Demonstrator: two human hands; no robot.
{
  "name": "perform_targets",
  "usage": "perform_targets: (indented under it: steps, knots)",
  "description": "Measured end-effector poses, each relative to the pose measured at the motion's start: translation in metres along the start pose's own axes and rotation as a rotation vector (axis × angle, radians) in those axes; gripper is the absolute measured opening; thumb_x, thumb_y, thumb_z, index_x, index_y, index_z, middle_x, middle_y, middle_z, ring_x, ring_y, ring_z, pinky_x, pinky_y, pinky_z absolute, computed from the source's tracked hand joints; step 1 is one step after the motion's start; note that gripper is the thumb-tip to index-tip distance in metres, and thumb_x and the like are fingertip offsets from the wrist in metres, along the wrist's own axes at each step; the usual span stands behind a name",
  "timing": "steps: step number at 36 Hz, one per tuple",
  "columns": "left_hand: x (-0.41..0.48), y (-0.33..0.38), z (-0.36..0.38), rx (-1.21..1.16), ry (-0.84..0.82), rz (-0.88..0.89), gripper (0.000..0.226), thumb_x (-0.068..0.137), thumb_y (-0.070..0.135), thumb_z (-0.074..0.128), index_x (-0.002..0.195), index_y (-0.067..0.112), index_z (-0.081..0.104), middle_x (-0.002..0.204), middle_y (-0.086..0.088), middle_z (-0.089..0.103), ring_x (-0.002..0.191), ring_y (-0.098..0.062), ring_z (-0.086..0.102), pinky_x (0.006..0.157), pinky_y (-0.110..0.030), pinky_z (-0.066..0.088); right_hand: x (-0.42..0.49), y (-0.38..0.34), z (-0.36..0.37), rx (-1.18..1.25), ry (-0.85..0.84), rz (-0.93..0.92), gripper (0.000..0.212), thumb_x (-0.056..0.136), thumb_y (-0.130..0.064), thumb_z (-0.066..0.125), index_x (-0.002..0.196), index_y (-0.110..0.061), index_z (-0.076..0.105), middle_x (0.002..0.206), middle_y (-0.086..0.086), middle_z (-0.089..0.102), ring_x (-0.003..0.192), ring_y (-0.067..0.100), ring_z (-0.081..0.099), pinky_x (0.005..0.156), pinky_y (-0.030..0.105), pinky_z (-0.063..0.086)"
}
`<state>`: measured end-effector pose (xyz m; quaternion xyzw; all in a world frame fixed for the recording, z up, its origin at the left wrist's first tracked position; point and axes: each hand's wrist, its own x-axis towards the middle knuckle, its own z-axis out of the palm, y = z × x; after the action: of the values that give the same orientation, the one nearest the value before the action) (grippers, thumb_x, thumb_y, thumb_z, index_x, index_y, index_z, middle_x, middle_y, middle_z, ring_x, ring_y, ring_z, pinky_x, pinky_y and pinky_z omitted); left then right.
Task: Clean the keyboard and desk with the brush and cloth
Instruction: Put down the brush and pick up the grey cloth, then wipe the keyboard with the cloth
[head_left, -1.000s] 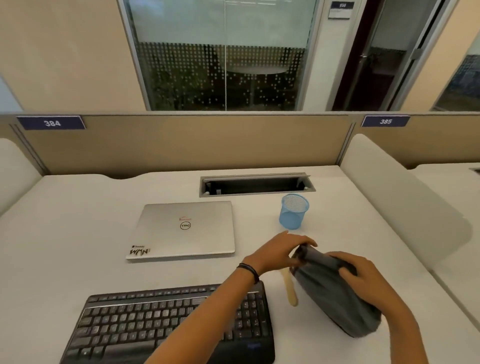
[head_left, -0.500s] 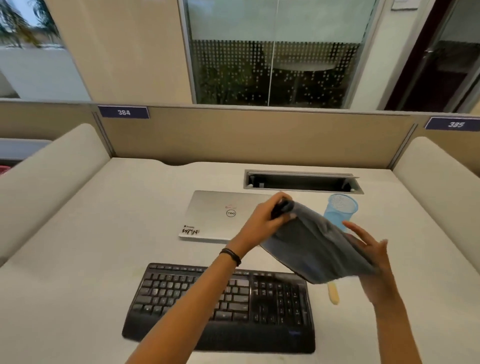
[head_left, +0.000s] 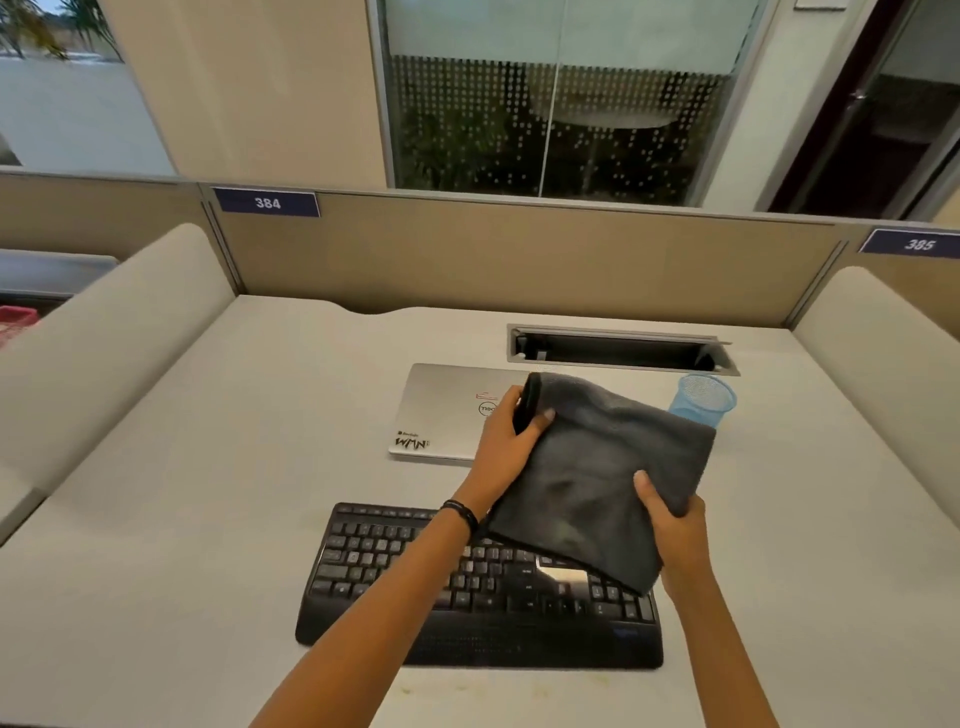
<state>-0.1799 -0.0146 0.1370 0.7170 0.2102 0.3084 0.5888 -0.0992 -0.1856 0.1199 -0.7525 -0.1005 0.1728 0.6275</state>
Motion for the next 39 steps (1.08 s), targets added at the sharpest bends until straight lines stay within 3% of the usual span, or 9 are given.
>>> perform_targets:
  steps: [6, 10, 16, 19, 22, 29, 33, 37, 39]
  knots:
    - [-0.013, -0.023, -0.014, -0.017, -0.118, -0.09, 0.035, 0.092, 0.026, 0.06, 0.123, 0.029, 0.043, 0.114, 0.017, 0.051, 0.098, 0.01, 0.049, 0.084, -0.009, 0.045, -0.013, -0.014, 0.008, -0.024, 0.139, -0.051, 0.025, 0.087, -0.031, 0.06, 0.097, -0.009, 0.054, 0.096, 0.008, 0.058, 0.092, 0.026, 0.054, 0.091, 0.046, 0.047]
    - [-0.018, -0.032, -0.023, -0.011, -0.205, -0.105, 0.039, 0.092, 0.026, 0.059, 0.125, 0.034, 0.039, 0.117, 0.017, 0.05, 0.101, 0.008, 0.05, 0.08, -0.008, 0.046, -0.026, -0.025, 0.007, -0.09, 0.16, -0.156, 0.022, 0.088, -0.027, 0.059, 0.088, -0.005, 0.056, 0.083, 0.01, 0.059, 0.081, 0.028, 0.056, 0.076, 0.036, 0.047]
    - [-0.027, -0.05, -0.04, 0.031, -0.257, -0.097, 0.032, 0.094, 0.021, 0.057, 0.123, 0.028, 0.045, 0.101, 0.0, 0.065, 0.089, -0.008, 0.064, 0.082, -0.021, 0.052, -0.036, -0.03, 0.004, -0.191, 0.231, -0.246, 0.025, 0.09, -0.021, 0.057, 0.091, 0.004, 0.055, 0.088, 0.02, 0.06, 0.079, 0.032, 0.055, 0.066, 0.025, 0.042]
    - [-0.032, -0.057, -0.053, -0.004, -0.234, -0.087, 0.026, 0.095, 0.011, 0.052, 0.119, 0.02, 0.051, 0.089, -0.005, 0.069, 0.082, -0.018, 0.067, 0.084, -0.031, 0.054, -0.042, -0.029, 0.007, -0.203, 0.325, -0.279, 0.027, 0.09, -0.024, 0.057, 0.084, 0.002, 0.057, 0.075, 0.015, 0.059, 0.067, 0.024, 0.053, 0.063, 0.026, 0.041]
    - [-0.034, -0.064, -0.072, 0.033, -0.234, -0.074, 0.024, 0.096, 0.011, 0.052, 0.118, 0.019, 0.052, 0.088, -0.004, 0.07, 0.081, -0.018, 0.067, 0.083, -0.03, 0.054, -0.048, -0.027, 0.01, -0.235, 0.413, -0.34, 0.025, 0.091, -0.023, 0.057, 0.075, -0.002, 0.055, 0.064, 0.009, 0.055, 0.058, 0.017, 0.048, 0.059, 0.023, 0.04]
    - [-0.048, -0.103, -0.139, 0.288, -0.209, -0.005, 0.025, 0.095, 0.013, 0.053, 0.113, 0.03, 0.054, 0.096, 0.005, 0.066, 0.088, -0.006, 0.063, 0.083, -0.027, 0.052, -0.051, -0.013, 0.017, -0.493, 0.569, -0.433, 0.029, 0.089, -0.021, 0.057, 0.098, 0.006, 0.063, 0.079, 0.024, 0.065, 0.069, 0.037, 0.062, 0.07, 0.037, 0.049]
    - [-0.068, -0.136, -0.184, 0.551, -0.085, 0.023, 0.031, 0.096, 0.017, 0.051, 0.12, 0.037, 0.046, 0.119, 0.015, 0.054, 0.107, 0.0, 0.051, 0.095, -0.024, 0.044, -0.046, -0.002, 0.034, -0.698, 0.433, -0.366, 0.023, 0.091, -0.019, 0.056, 0.105, -0.002, 0.064, 0.078, 0.019, 0.065, 0.067, 0.032, 0.059, 0.066, 0.031, 0.045]
    - [-0.094, -0.16, -0.221, 0.647, -0.007, 0.001, 0.033, 0.096, 0.019, 0.05, 0.126, 0.032, 0.044, 0.129, 0.006, 0.051, 0.116, -0.004, 0.042, 0.101, -0.024, 0.033, -0.042, 0.034, 0.059, -0.838, 0.149, -0.252, 0.015, 0.093, -0.023, 0.051, 0.103, -0.016, 0.061, 0.078, 0.008, 0.066, 0.066, 0.019, 0.058, 0.058, 0.025, 0.044]
    - [-0.108, -0.171, -0.236, 0.671, 0.006, -0.027, 0.035, 0.096, 0.023, 0.05, 0.131, 0.026, 0.045, 0.136, 0.001, 0.049, 0.122, -0.008, 0.041, 0.104, -0.026, 0.029, -0.046, 0.046, 0.073, -0.86, 0.04, -0.23, 0.012, 0.094, -0.019, 0.047, 0.09, -0.018, 0.059, 0.076, 0.006, 0.065, 0.066, 0.018, 0.056, 0.054, 0.024, 0.037]
